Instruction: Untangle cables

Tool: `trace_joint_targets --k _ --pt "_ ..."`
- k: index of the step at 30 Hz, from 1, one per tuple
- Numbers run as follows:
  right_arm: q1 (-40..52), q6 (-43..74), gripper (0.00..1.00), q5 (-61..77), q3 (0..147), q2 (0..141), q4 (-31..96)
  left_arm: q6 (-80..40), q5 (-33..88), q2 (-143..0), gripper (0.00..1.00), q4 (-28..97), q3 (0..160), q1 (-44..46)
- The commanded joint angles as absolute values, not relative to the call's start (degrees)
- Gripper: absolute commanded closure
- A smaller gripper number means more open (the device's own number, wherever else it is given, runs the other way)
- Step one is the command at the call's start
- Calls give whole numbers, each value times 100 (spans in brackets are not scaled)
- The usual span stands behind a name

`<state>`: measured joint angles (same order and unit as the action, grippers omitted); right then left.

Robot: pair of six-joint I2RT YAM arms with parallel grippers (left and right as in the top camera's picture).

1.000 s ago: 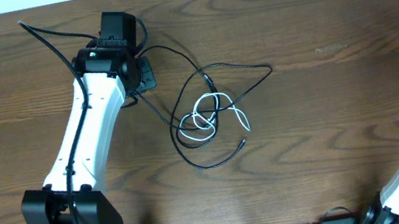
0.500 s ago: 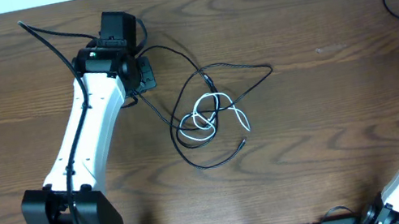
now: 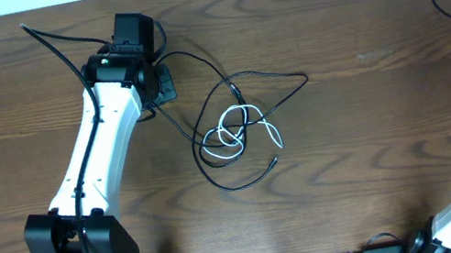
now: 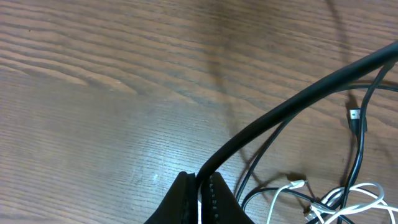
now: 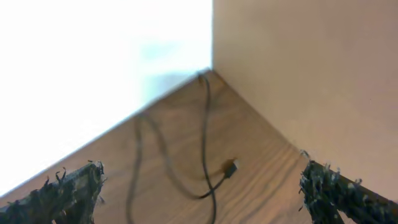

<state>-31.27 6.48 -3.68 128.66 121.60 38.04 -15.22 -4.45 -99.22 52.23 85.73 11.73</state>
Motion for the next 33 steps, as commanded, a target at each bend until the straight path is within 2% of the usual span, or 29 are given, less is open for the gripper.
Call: trace_joint_targets --k 1,10,19,33 --pt "-3085 314 1 403 12943 11878 4073 -1553 -497 -9968 93 5229 8543 1160" --pt "-2945 250 1 746 12943 11380 4799 -1529 -497 -9850 93 5221 8552 1160" --pt "-2672 248 1 2010 12943 11120 5122 -1511 -495 -9216 93 5153 8552 1160" --pt "-1712 248 1 2034 12943 11089 6023 -1516 108 -7887 93 4919 8552 1160"
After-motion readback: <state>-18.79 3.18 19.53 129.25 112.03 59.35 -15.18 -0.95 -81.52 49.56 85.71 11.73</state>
